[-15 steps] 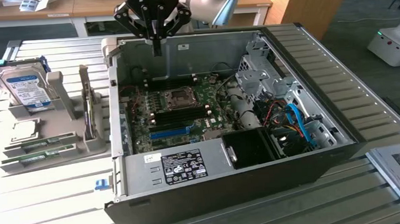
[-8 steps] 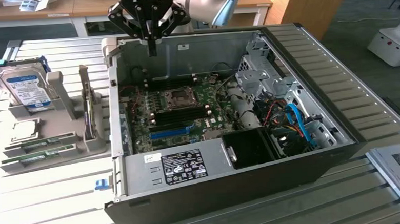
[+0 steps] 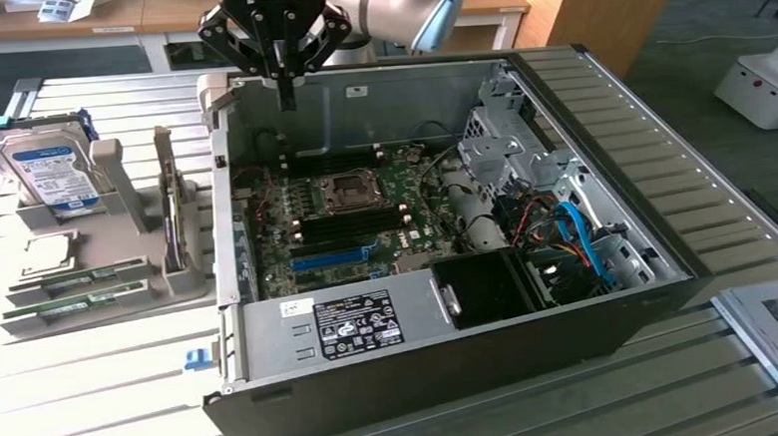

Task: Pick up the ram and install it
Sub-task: 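Reach for the ram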

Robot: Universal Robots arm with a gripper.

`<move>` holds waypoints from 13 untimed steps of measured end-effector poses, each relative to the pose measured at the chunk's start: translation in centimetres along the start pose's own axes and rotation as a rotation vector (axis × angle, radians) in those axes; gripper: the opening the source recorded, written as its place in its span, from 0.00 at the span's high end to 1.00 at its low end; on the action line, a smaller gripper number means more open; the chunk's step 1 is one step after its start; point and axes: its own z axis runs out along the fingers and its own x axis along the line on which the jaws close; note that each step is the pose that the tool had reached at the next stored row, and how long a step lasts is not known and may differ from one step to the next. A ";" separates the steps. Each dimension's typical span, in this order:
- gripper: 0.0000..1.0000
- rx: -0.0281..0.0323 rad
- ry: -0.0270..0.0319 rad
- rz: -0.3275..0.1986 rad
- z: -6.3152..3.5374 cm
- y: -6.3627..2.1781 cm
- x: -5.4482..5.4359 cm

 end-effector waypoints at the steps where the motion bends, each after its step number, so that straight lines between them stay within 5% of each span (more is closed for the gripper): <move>1: 0.90 -0.0001 0.0000 0.000 0.00 -0.01 0.1; 13: 0.90 0.0000 0.0000 0.000 -0.05 -0.13 1.8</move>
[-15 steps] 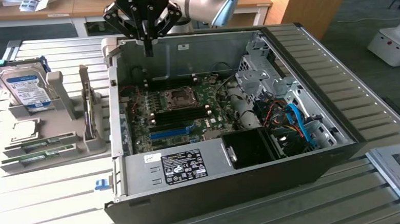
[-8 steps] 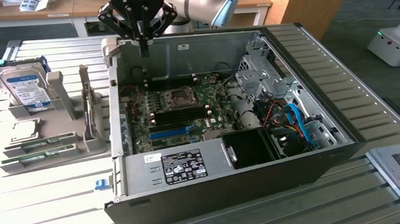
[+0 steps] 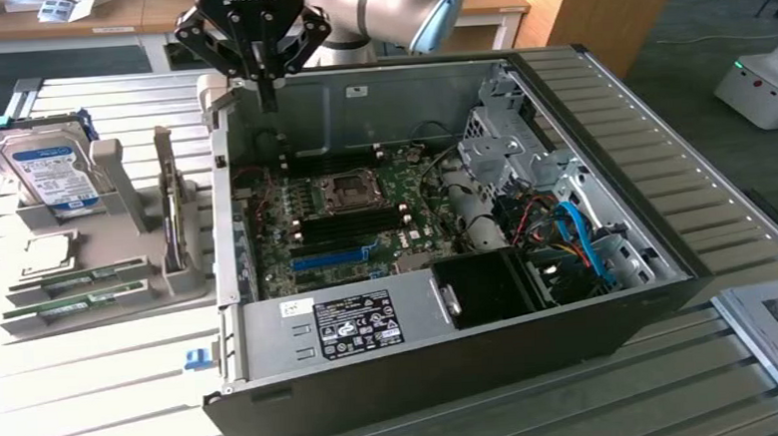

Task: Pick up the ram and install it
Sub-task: 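Reach for the ram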

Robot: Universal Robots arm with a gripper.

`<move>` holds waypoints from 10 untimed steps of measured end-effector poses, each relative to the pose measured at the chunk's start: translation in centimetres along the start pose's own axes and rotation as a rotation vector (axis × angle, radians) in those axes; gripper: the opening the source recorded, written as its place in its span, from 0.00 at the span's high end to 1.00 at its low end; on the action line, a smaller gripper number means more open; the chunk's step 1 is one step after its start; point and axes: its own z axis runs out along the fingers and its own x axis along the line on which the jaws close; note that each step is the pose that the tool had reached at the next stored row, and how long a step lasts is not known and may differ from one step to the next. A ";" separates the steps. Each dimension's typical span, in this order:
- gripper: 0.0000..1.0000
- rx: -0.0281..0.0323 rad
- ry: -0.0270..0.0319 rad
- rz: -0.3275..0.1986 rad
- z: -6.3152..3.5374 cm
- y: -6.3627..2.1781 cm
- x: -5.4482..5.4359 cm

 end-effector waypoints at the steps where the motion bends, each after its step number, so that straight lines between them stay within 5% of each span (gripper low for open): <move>1: 0.90 -0.0001 0.0000 0.000 0.00 -0.01 0.2; 10: 0.90 -0.0001 0.0000 0.000 -0.04 -0.11 1.4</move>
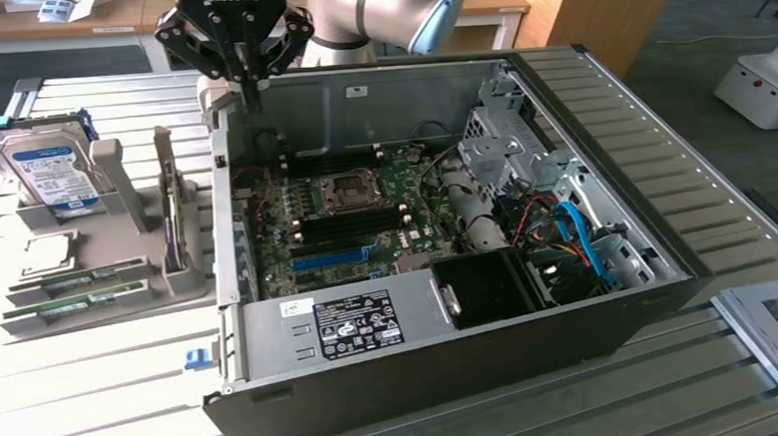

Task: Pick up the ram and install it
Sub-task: 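Reach for the ram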

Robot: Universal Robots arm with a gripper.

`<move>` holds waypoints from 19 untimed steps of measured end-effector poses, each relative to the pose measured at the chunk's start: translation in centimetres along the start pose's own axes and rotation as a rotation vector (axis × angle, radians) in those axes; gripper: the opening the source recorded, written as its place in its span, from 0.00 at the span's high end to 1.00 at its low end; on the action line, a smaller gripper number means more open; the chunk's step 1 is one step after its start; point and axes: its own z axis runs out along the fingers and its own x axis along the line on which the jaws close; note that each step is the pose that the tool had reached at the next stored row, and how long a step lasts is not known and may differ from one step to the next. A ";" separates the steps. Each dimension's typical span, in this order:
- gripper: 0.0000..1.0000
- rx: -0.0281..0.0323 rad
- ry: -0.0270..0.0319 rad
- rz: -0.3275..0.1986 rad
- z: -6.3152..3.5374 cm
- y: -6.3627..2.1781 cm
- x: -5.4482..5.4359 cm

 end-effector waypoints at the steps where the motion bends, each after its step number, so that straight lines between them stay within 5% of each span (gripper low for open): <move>1: 0.90 0.0000 0.0000 0.000 -0.01 -0.01 0.2; 19: 0.90 0.0000 0.0000 0.000 -0.09 -0.26 3.5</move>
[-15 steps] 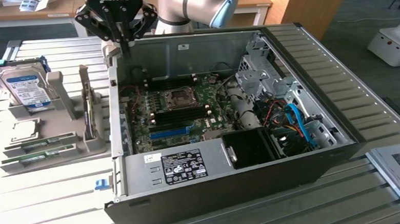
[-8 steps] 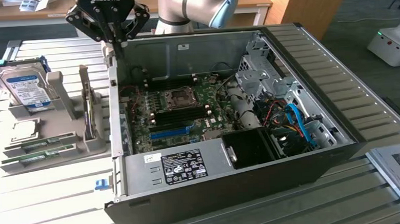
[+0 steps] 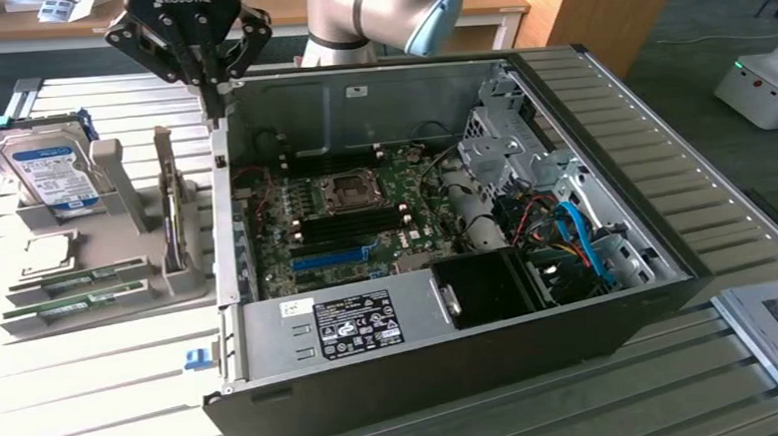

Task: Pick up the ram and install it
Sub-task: 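Reach for the ram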

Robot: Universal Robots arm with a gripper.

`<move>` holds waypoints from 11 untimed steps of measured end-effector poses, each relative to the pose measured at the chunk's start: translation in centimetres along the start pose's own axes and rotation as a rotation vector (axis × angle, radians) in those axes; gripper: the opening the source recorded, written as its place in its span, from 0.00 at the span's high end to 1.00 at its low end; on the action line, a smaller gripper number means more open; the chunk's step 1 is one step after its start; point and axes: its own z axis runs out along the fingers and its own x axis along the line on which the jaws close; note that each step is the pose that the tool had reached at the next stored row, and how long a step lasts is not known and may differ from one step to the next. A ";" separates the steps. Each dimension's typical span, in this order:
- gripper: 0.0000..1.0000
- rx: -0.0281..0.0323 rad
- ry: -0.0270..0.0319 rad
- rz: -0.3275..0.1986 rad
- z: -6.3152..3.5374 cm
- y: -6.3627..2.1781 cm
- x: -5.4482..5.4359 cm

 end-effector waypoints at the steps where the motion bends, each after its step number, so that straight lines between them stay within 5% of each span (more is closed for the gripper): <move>1: 0.90 0.0000 0.0001 0.000 -0.01 -0.01 0.2; 11: 0.90 0.0000 0.0000 0.000 -0.07 -0.17 2.4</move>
